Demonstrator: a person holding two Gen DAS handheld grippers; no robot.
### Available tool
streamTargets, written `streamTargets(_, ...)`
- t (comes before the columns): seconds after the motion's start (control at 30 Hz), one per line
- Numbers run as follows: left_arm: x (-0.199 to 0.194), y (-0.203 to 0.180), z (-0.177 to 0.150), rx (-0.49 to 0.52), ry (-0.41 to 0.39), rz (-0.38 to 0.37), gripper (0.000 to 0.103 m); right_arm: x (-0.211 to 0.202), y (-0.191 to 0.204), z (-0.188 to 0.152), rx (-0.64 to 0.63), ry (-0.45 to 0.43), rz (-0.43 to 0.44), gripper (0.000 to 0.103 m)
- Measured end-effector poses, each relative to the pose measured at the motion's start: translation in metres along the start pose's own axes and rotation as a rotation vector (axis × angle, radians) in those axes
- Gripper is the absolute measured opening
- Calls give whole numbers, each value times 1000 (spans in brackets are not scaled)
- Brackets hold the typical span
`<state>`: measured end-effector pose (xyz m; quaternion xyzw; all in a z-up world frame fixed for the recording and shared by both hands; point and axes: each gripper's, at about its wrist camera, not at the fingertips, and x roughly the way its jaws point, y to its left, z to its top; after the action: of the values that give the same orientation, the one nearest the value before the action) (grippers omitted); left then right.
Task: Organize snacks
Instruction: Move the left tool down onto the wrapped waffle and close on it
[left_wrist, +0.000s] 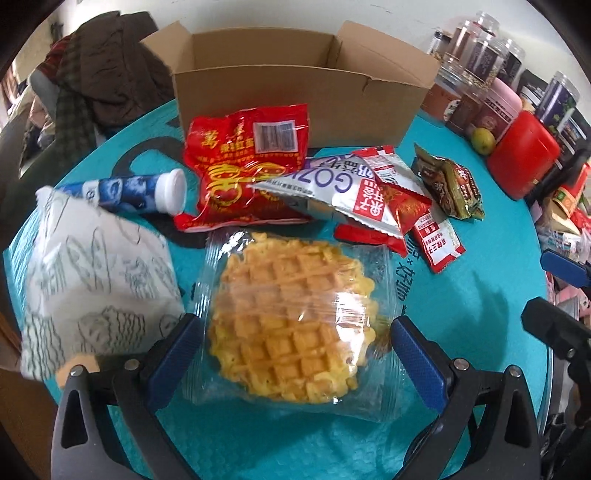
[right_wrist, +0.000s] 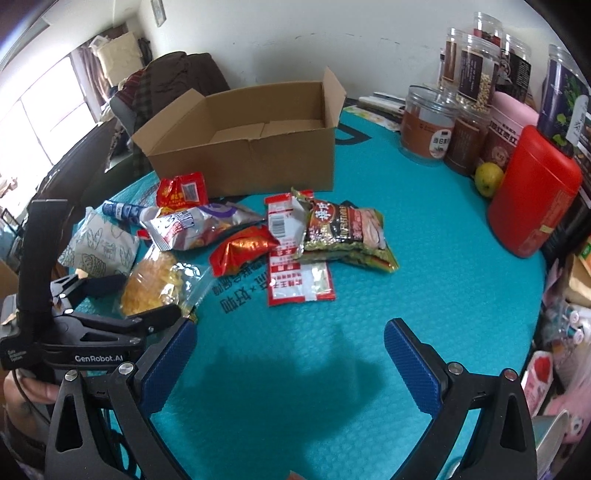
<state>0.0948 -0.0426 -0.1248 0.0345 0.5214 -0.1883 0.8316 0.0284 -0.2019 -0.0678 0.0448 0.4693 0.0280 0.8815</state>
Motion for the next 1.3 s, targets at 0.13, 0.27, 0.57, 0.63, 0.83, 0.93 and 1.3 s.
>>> streamTargets(0.13, 2, 3, 1, 28, -5, -37, 103, 3, 8, 0, -7, 12, -1, 103)
streamTargets(0.27, 0, 12, 0, -4, -36, -80, 99, 5, 14, -2, -10, 18, 0, 103)
streamTargets(0.57, -14, 15, -12, -16, -33, -130, 82, 5, 20, -7, -4, 25, 3, 103)
streamTargets(0.63, -17, 14, -18, -16, -26, -132, 82, 4, 21, -8, -5, 26, 4, 103)
streamTargets(0.83, -31, 19, -39, -45, -3, -141, 82, 5, 24, -13, -14, 27, 15, 103)
streamTargets(0.93, -38, 20, -49, -48, 1, -112, 82, 9, 28, -18, -30, 35, 19, 103)
streamTargets(1.3, -45, 36, -68, -75, 8, -30, 85, 27, 57, -25, -125, 40, 71, 103)
